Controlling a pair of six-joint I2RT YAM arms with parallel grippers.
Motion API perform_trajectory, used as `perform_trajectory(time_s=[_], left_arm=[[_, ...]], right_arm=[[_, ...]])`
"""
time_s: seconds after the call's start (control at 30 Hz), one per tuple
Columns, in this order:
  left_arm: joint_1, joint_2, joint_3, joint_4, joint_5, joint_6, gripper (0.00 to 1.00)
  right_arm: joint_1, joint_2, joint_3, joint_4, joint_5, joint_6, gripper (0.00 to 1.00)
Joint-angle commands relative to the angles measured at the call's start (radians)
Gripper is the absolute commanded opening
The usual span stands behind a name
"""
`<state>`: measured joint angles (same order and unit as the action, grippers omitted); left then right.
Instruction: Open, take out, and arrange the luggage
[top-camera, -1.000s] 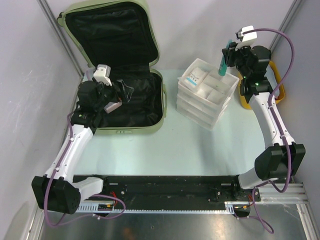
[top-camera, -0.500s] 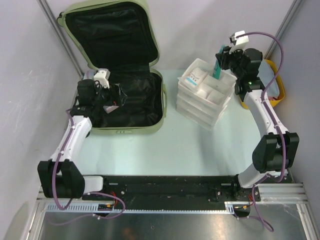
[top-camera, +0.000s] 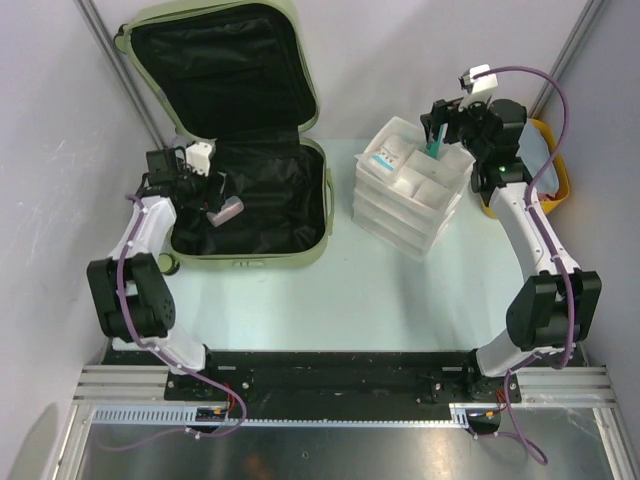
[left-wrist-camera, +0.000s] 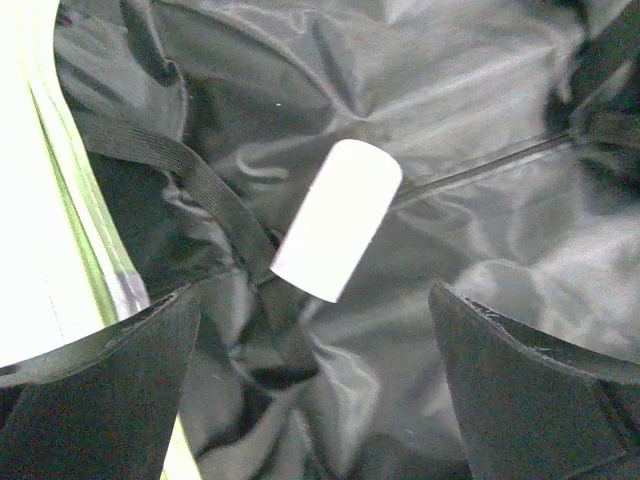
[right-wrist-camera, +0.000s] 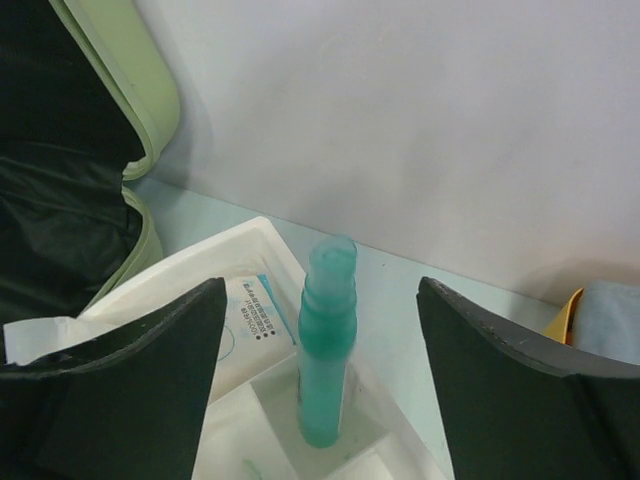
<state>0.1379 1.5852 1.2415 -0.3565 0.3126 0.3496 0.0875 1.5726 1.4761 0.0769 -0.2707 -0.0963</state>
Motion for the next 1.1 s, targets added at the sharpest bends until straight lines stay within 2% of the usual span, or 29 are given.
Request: perform_trajectory(time_s=[0.0,0.3,0.5,0.63,0.7,0.8,0.93,1.03,1.07], left_arm=[[0.006,0.093,0.088,-0.038,-0.023,0.242,1.0],[0.012,0.28,0.154,-0.065,-0.038,0.335,0.97],[0.006,0.366,0.197,-0.07,-0.024,0.335,0.92],[-0.003,0.372,0.197,-0.075,0.008,0.327,0.77],[-0.009,0.368,0.191,-0.075,0.02,0.325,0.74],[-0.012,0.36,0.18,-0.076,0.034,0.327,0.7],[-0.015,0.361,0.19,-0.082,0.037,0.312,0.49],[-0.015,0.317,0.193,-0.087,0.094,0.283,0.37],[-0.015,0.267,0.194,-0.088,0.117,0.267,0.36]], right_arm=[[0.006,-0.101,0.015,0.008,-0.007,0.006,0.84],[0.04,-0.18,0.09,-0.113,-0.03,-0.019,0.87],[0.047,-0.194,0.113,-0.241,-0.171,0.016,0.89],[0.077,-0.2,0.098,-0.275,-0.199,0.061,0.93],[0.08,-0.195,0.096,-0.288,-0.212,0.092,0.93],[0.081,-0.18,0.096,-0.296,-0.311,0.137,0.93],[0.116,-0.16,0.092,-0.279,-0.332,0.184,0.93],[0.147,-0.148,0.09,-0.273,-0.317,0.199,0.92],[0.168,-0.145,0.086,-0.269,-0.312,0.201,0.92]])
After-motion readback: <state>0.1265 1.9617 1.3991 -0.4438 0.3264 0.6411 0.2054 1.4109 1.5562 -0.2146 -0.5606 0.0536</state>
